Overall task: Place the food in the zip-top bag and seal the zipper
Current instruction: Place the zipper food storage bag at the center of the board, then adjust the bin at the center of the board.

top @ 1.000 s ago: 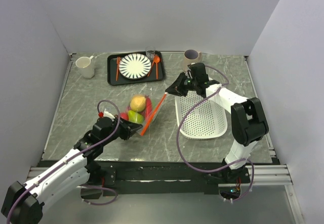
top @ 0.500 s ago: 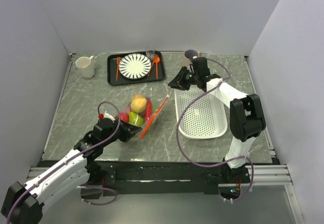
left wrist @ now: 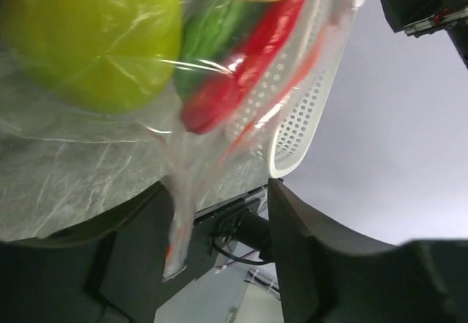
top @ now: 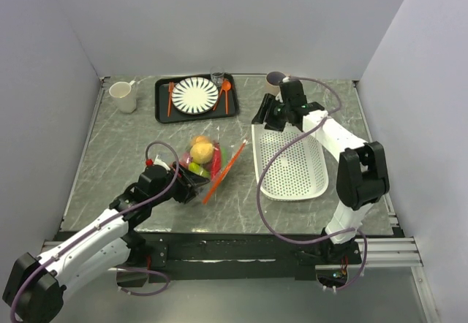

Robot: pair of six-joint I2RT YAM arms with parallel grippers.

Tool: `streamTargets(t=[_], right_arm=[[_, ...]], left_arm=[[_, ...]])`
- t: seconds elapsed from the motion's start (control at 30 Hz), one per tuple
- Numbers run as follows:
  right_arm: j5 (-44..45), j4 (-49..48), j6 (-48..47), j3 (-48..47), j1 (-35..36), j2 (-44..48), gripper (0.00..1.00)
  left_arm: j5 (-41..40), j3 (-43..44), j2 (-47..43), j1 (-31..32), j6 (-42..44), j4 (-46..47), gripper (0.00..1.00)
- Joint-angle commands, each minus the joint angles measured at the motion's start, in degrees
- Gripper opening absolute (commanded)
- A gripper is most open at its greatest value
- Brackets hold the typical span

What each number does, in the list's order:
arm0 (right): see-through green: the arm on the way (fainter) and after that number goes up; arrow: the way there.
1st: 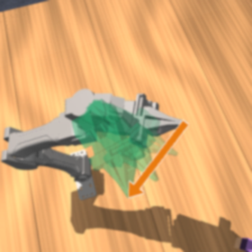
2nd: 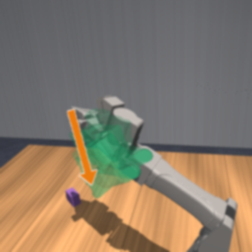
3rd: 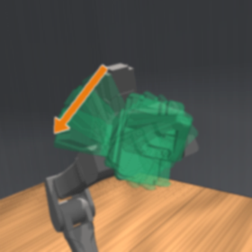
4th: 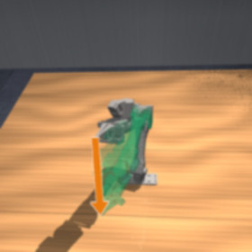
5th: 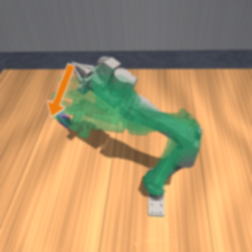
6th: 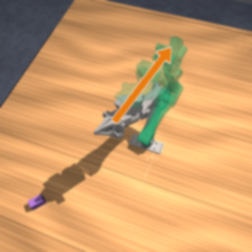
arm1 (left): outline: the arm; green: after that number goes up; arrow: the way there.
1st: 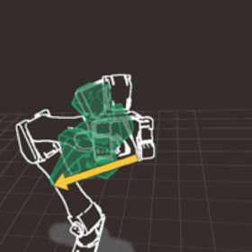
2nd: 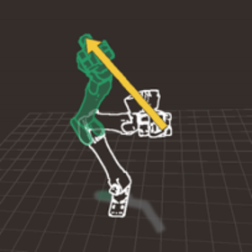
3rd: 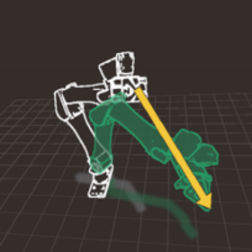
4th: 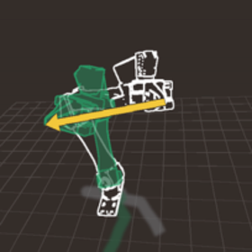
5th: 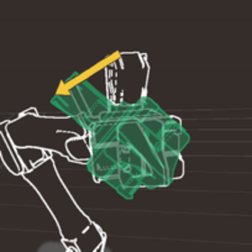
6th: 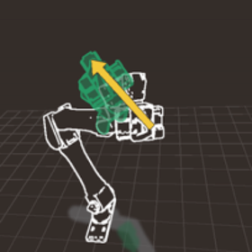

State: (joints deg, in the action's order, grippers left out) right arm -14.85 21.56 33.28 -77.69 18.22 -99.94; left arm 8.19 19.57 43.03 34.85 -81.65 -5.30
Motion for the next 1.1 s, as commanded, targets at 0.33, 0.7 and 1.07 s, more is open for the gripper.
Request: streamTargets(t=[0.33, 0.7, 1.07], right_arm=[[10.9, 5.2, -4.3, 1.7, -2.7, 3.1, 0.67], [5.4, 4.5, -5.3, 4.6, -0.1, -3.9, 0.68], [3.3, 6.0, -6.6, 1.4, 6.1, -9.2, 0.69]], left_arm=[[-6.8, 11.9, -4.7, 0.0, 8.0, -11.1, 0.99], [-14.3, 22.8, 1.6, -0.1, 20.0, -21.2, 0.99], [-4.8, 25.5, 9.3, -0.2, 29.5, -16.0, 0.99]])
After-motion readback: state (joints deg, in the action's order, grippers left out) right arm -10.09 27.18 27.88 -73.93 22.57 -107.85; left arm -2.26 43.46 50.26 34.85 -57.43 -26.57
